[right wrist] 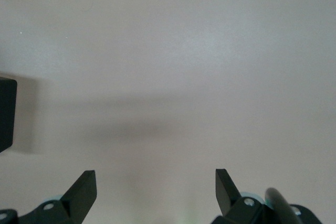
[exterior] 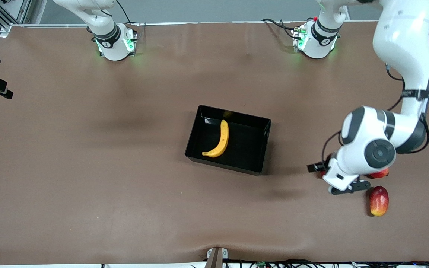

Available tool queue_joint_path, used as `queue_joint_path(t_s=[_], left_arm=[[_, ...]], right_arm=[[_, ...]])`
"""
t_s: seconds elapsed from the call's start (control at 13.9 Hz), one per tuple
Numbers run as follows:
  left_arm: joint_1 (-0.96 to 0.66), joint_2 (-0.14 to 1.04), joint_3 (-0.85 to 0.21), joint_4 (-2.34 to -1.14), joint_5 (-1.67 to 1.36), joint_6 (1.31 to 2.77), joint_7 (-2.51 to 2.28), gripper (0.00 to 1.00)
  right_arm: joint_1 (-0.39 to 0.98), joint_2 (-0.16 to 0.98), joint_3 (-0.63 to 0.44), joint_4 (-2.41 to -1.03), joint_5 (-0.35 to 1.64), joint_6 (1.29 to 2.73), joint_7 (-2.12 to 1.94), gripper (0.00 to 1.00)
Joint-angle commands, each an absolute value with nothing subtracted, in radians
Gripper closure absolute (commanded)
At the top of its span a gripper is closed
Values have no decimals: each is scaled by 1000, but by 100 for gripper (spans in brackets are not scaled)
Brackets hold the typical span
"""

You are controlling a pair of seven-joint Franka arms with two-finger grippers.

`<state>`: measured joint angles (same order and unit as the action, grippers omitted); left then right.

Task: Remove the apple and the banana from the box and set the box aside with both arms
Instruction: 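Move the left gripper back into the tray and grasp the banana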

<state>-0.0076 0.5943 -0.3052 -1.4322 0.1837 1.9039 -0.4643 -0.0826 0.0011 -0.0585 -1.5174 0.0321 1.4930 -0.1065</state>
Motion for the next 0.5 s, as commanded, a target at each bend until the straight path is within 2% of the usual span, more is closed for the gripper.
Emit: queue_joint_path(t_s=[0.0, 0.22, 0.43], left_arm=[[-92, 566, -334, -1448, 210, 1893, -520, 0], [-253, 581, -328, -1447, 212, 1913, -704, 0], [-346, 621, -330, -1448, 284, 2025, -732, 0]], right_arm=[[-107, 2, -40, -1514, 38, 1496, -100, 0], [-107, 2, -40, -1513, 38, 1496, -100, 0], [-107, 6, -40, -1513, 35, 1496, -100, 0]])
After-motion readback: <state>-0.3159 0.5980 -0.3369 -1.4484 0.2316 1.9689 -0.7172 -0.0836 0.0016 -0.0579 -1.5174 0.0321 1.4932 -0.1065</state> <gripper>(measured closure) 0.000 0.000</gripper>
